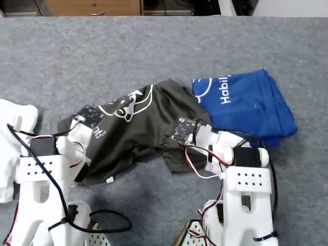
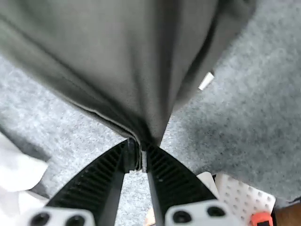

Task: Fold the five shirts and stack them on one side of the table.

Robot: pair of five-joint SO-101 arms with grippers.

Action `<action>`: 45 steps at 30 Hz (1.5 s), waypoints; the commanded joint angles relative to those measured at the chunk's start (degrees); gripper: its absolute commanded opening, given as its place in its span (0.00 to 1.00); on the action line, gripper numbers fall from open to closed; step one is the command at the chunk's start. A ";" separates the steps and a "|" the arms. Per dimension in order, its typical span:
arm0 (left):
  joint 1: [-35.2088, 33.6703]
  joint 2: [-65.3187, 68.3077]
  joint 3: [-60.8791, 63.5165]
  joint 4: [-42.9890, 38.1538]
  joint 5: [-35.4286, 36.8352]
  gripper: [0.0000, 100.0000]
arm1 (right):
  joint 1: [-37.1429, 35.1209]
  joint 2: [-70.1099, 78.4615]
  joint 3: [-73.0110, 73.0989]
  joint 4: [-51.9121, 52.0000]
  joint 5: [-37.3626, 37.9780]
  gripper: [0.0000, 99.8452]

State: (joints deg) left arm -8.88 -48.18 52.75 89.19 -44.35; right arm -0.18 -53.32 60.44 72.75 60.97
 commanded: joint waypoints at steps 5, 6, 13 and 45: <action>-0.26 -1.10 -2.37 -1.23 -0.53 0.11 | 1.10 -0.84 -0.13 0.44 0.88 0.10; -1.32 -1.10 -2.81 -1.49 -0.35 0.14 | 1.10 -1.10 -0.22 0.53 1.32 0.15; -8.26 -0.66 -12.04 2.20 1.49 0.20 | 1.10 -7.69 -7.87 8.88 4.40 0.35; -6.33 65.80 -40.88 -23.47 46.86 0.09 | -17.10 85.05 -80.31 -7.21 -18.37 0.02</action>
State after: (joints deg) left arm -12.66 14.42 14.15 68.97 2.07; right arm -16.79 25.19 -11.74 66.07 43.30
